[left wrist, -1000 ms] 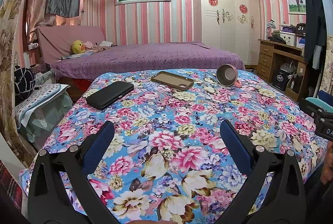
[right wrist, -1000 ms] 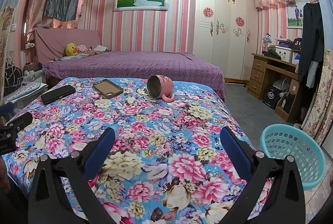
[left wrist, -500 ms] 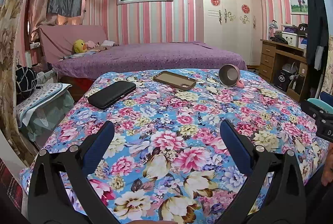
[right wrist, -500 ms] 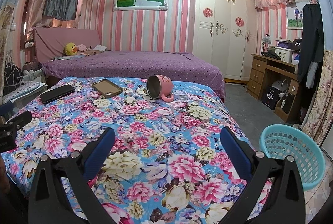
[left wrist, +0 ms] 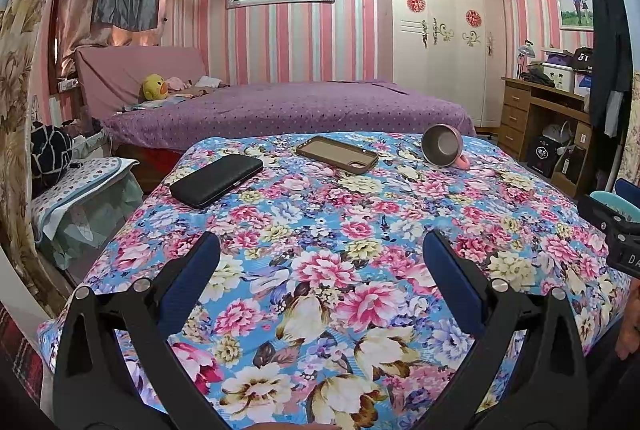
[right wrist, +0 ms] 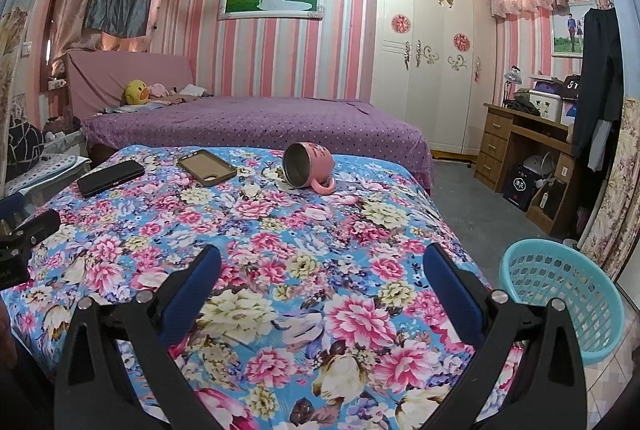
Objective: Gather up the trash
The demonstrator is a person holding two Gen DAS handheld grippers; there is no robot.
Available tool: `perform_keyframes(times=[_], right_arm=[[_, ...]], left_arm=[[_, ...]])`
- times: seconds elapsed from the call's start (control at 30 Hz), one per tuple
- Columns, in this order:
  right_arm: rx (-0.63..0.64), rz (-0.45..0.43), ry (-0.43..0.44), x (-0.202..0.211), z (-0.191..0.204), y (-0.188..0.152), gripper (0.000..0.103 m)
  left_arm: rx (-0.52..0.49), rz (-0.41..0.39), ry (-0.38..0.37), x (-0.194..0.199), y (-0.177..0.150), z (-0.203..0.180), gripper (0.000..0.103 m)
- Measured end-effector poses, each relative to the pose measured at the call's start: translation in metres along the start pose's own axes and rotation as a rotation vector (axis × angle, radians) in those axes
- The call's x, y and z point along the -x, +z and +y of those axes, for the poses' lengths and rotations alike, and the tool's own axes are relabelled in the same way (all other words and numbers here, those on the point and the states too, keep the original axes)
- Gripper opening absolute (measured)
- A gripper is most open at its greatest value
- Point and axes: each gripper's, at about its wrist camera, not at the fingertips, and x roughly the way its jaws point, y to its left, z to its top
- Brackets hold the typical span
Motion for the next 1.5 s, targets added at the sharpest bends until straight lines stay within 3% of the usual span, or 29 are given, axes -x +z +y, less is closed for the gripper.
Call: perform_keyframes(times=[1.5], right_arm=[[-0.018,0.004,0.006,0.0028,-0.0040,0.0011,0.099]], left_arm=[[0.010,0.005,-0.003,0.0002,0.0010,-0.0023,0.098]])
